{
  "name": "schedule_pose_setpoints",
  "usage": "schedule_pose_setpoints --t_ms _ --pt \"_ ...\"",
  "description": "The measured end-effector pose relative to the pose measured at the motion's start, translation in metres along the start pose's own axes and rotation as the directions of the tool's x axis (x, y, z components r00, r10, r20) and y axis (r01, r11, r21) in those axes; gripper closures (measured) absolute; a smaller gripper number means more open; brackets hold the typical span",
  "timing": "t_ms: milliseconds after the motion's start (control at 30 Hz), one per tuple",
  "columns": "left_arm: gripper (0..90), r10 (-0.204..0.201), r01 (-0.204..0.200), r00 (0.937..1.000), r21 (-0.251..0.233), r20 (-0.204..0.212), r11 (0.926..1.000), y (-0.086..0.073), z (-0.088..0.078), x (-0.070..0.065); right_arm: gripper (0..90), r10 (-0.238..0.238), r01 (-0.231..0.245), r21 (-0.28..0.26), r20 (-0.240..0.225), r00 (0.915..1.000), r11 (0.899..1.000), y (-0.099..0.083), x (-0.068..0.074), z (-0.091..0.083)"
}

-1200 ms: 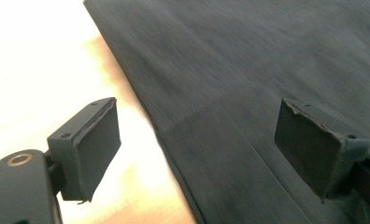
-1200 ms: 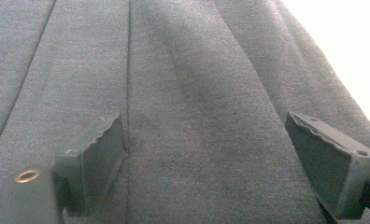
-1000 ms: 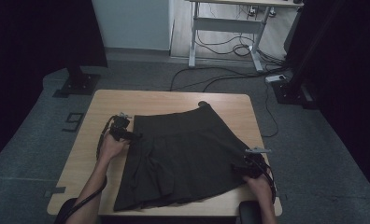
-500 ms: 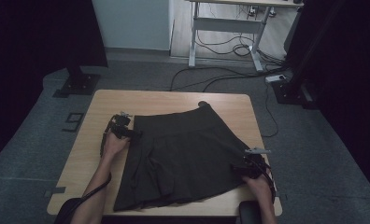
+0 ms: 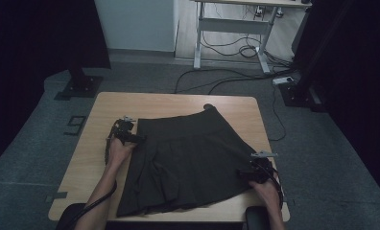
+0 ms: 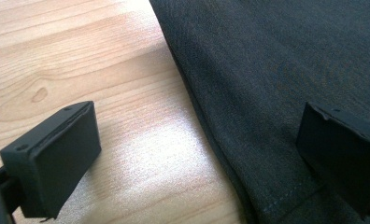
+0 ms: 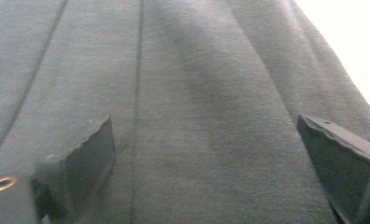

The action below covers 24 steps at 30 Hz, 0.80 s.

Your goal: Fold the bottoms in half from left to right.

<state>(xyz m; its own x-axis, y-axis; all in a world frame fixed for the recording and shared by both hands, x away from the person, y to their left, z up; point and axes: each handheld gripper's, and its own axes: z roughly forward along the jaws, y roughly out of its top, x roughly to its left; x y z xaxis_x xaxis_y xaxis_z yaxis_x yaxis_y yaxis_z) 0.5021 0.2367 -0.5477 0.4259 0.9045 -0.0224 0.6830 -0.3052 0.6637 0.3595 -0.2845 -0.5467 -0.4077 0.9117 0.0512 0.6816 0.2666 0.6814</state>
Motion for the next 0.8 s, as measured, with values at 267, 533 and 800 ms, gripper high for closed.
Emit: schedule_pose_setpoints --t_ms 267,533,800 --pt "6.0 0.013 -0.012 0.9998 -0.020 0.013 0.9997 -0.001 -0.002 -0.001 0.0 -0.057 0.056 -0.016 -0.029 0.9980 0.998 0.007 0.013 -0.010" --pt "6.5 0.011 -0.011 0.9999 -0.019 0.011 0.9998 -0.001 -0.002 -0.002 0.0 -0.129 0.127 -0.044 -0.045 0.9906 0.991 0.022 0.039 -0.020" --pt "6.5 0.011 -0.011 0.9999 -0.018 0.009 0.9998 -0.002 -0.002 -0.002 0.0 -0.171 0.164 -0.068 -0.114 0.9787 0.984 0.037 0.061 -0.022"
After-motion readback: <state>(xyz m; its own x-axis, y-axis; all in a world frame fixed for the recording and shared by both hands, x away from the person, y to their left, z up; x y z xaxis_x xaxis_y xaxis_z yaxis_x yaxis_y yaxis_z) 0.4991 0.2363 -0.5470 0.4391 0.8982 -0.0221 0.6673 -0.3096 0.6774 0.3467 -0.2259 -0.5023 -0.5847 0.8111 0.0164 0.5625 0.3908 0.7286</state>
